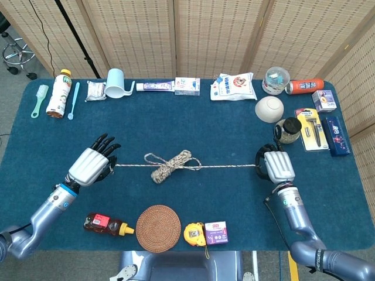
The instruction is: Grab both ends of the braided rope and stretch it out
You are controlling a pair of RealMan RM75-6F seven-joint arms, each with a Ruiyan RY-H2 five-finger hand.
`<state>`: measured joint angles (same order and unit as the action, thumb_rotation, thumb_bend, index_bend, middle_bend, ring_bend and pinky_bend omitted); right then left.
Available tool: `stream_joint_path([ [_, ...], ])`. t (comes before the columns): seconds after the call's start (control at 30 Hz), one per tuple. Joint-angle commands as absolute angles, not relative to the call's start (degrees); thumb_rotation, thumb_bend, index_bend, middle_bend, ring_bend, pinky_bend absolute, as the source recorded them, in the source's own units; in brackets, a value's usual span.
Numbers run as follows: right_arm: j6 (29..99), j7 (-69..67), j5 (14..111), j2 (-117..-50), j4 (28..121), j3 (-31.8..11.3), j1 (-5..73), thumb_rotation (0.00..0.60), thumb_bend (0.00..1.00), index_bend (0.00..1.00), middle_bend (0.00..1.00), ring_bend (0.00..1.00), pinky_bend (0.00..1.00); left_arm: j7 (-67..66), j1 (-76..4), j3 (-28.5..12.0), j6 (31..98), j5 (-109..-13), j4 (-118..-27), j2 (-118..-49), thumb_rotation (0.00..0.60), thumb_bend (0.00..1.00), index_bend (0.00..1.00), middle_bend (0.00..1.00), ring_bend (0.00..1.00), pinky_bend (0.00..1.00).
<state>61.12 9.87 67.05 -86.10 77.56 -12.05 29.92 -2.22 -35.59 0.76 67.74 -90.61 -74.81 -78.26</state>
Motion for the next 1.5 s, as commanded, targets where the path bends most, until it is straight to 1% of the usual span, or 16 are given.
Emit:
stream_joint_path([
  [0.03,61.24,9.75,67.02,-85.81,77.55,-12.07,29.81,0.6,0.51,0.67,0.39,0.22,0.0,-2.05,-35.19,0.64,67.91,-90.29,-74.91,-77.66,0.6,0.39,0.72,0.22,0.08,0.0],
  [0.53,61.8,9.22,66.55,-83.79,77.57,-12.28,29.13,0.6,0.51,0.68,0.39,0.23,0.0,-1.4,-32.31,0.32,69.66,-89.07,-75.09,-74.1,0.6,0.39,0.72,0.23,0.08,0.0],
  [0.97,61.79,9.22,66.42,-83.59,77.18,-12.22,29.11,0.6,0.51,0.68,0.39,0.23,0.0,-1.61,-30.78,0.49,70.44,-89.34,-75.02,-72.17,0.6,0.39,0.72,0.23,0.08,0.0],
  [1.5,61.91,8.82,64.55,-81.41,75.72,-12.56,27.87,0.6,0.51,0.68,0.39,0.23,0.0,0.62,-26.62,-0.93,71.92,-85.21,-71.61,-68.11,0.6,0.39,0.72,0.23,0.08,0.0],
])
